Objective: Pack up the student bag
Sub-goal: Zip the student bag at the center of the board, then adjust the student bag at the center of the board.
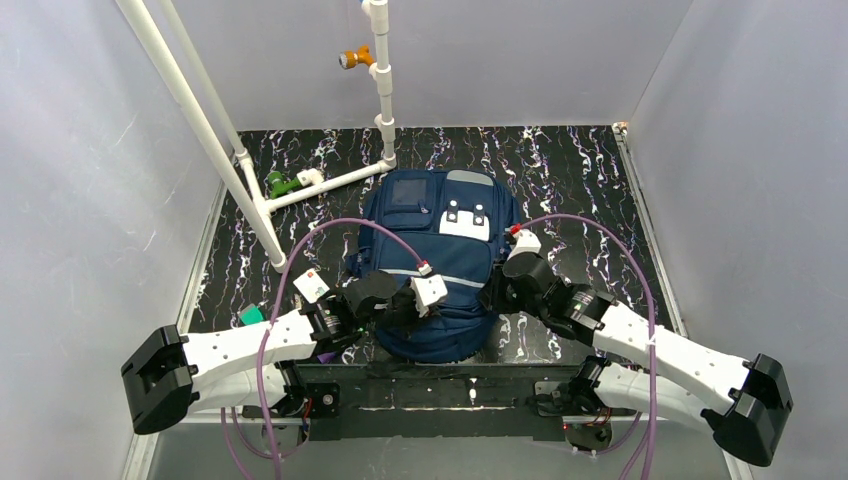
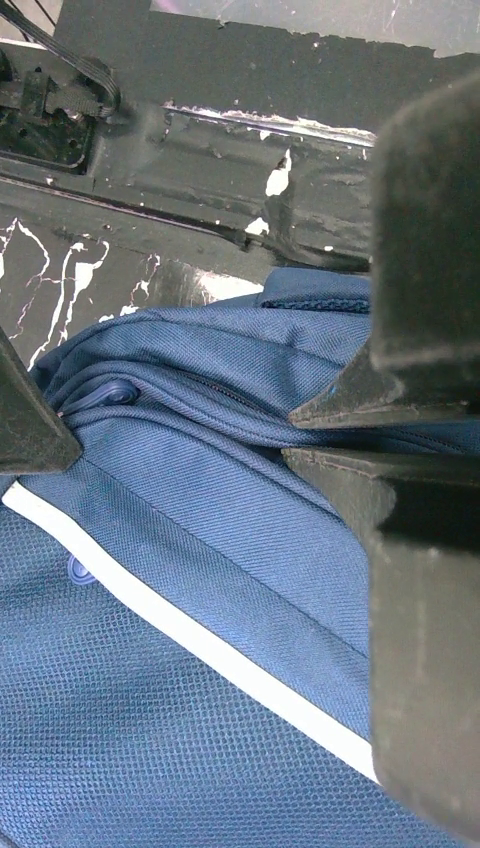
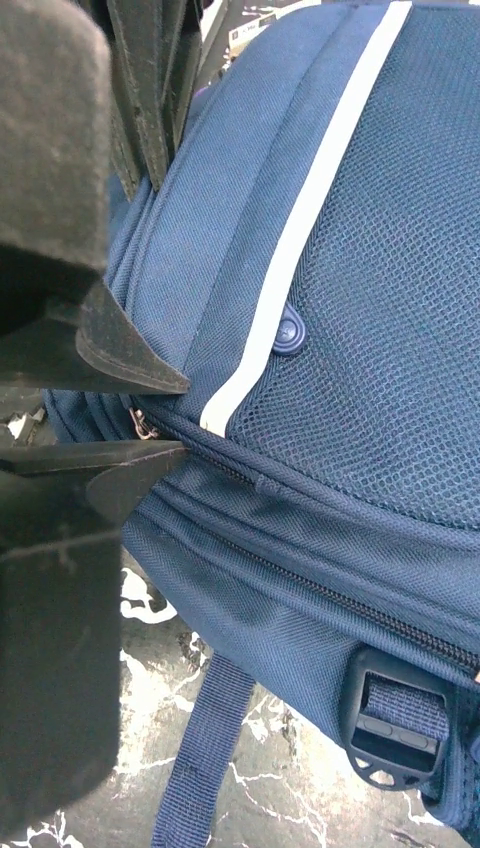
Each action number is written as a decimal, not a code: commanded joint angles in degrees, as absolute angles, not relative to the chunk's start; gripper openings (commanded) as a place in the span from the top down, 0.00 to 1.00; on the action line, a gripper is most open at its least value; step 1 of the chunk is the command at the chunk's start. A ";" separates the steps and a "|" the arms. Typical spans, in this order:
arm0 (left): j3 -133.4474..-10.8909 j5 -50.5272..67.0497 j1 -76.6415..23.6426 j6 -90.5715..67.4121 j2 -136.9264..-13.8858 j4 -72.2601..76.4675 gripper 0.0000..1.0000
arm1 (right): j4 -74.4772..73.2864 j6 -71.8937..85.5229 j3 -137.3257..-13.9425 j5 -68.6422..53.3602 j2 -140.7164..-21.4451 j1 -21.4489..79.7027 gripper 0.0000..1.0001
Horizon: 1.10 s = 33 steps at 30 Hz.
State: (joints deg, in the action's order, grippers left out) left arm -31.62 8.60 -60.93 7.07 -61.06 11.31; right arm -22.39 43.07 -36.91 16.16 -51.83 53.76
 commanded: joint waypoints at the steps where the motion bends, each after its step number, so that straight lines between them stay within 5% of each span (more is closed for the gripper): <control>1: -32.69 10.26 -60.82 5.64 -61.00 16.30 0.84 | -13.75 46.62 -37.34 1.58 -50.84 56.41 0.83; 4: -32.87 12.25 -60.89 4.83 -59.36 15.16 0.65 | -1.73 53.16 -32.80 -7.57 -49.41 56.43 0.80; 6: -33.91 13.61 -60.91 3.25 -57.83 12.83 0.59 | 2.59 55.03 -32.02 -6.56 -48.20 56.43 0.62; 7: -34.70 14.02 -60.97 2.25 -57.12 10.61 0.57 | -0.88 53.34 -33.05 -3.74 -47.75 56.34 0.52; 12: -39.71 7.82 -61.61 -5.99 -55.21 2.79 0.55 | -23.24 41.78 -43.86 14.14 -48.54 53.71 0.32; 17: -49.51 -7.35 -61.61 -15.62 -56.75 -12.69 0.31 | -22.16 32.60 -49.74 0.13 -53.66 39.50 0.17; 22: -58.31 -15.24 -61.35 -23.29 -62.95 -24.74 0.24 | -13.92 33.50 -49.60 -20.87 -64.00 25.59 0.20; 27: -56.81 -25.34 -58.25 -35.79 -62.45 -31.13 0.14 | -8.28 34.14 -50.36 -30.37 -69.94 24.26 0.27; 33: -50.48 -12.54 -47.28 -42.18 -61.82 -27.76 0.11 | -6.39 33.36 -46.18 -35.35 -70.94 24.34 0.32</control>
State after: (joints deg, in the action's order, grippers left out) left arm -53.43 -16.16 -50.68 -35.79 -62.94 -27.09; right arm -10.52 35.14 -47.99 -27.68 -71.22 24.18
